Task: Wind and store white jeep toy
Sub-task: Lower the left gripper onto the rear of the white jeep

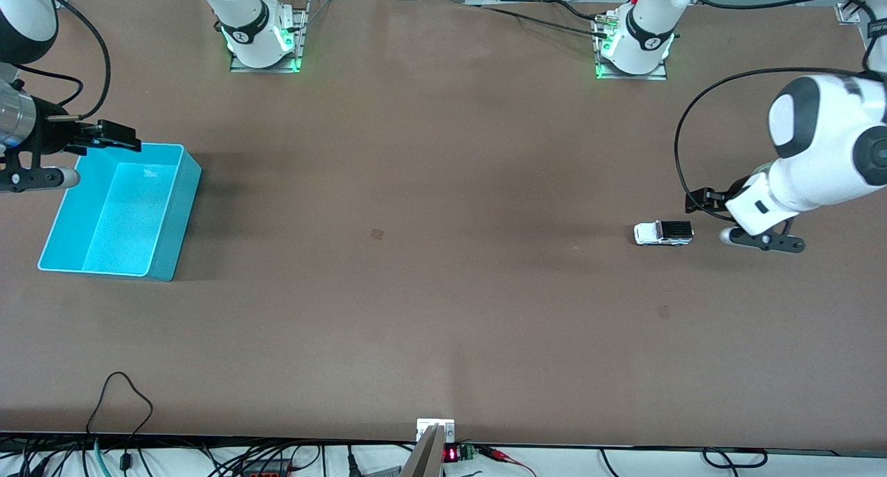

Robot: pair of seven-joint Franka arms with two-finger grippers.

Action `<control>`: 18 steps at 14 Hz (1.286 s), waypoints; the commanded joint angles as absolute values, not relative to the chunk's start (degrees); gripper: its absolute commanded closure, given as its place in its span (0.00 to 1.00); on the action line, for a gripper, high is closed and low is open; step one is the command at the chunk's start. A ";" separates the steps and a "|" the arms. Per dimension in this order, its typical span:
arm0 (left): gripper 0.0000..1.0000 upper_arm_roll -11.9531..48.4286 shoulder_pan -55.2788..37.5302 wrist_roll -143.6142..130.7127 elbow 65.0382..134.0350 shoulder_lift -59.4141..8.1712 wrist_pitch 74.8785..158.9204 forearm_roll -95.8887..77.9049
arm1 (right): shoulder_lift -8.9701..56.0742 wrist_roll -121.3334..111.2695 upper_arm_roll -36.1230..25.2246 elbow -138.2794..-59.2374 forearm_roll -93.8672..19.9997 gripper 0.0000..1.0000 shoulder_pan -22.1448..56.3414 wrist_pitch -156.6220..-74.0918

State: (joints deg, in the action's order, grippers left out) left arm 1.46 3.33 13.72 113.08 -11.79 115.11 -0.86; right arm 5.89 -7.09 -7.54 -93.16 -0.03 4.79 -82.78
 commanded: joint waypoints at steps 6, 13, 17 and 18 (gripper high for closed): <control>0.00 1.67 3.78 40.20 117.51 -14.93 121.19 4.03 | 4.49 -6.33 -7.56 -98.24 0.18 0.00 4.75 -79.36; 0.00 1.67 4.31 60.82 117.33 -17.49 124.89 4.92 | -8.59 -6.50 -7.47 -117.83 0.26 0.00 5.19 -91.12; 0.00 1.67 4.39 77.38 119.34 -18.72 131.89 4.83 | -14.58 -6.77 -7.21 -126.38 0.79 0.00 5.27 -98.42; 0.00 1.67 4.39 81.78 119.88 -18.89 134.01 4.83 | -14.68 -6.77 -7.21 -126.65 0.79 0.00 5.19 -99.13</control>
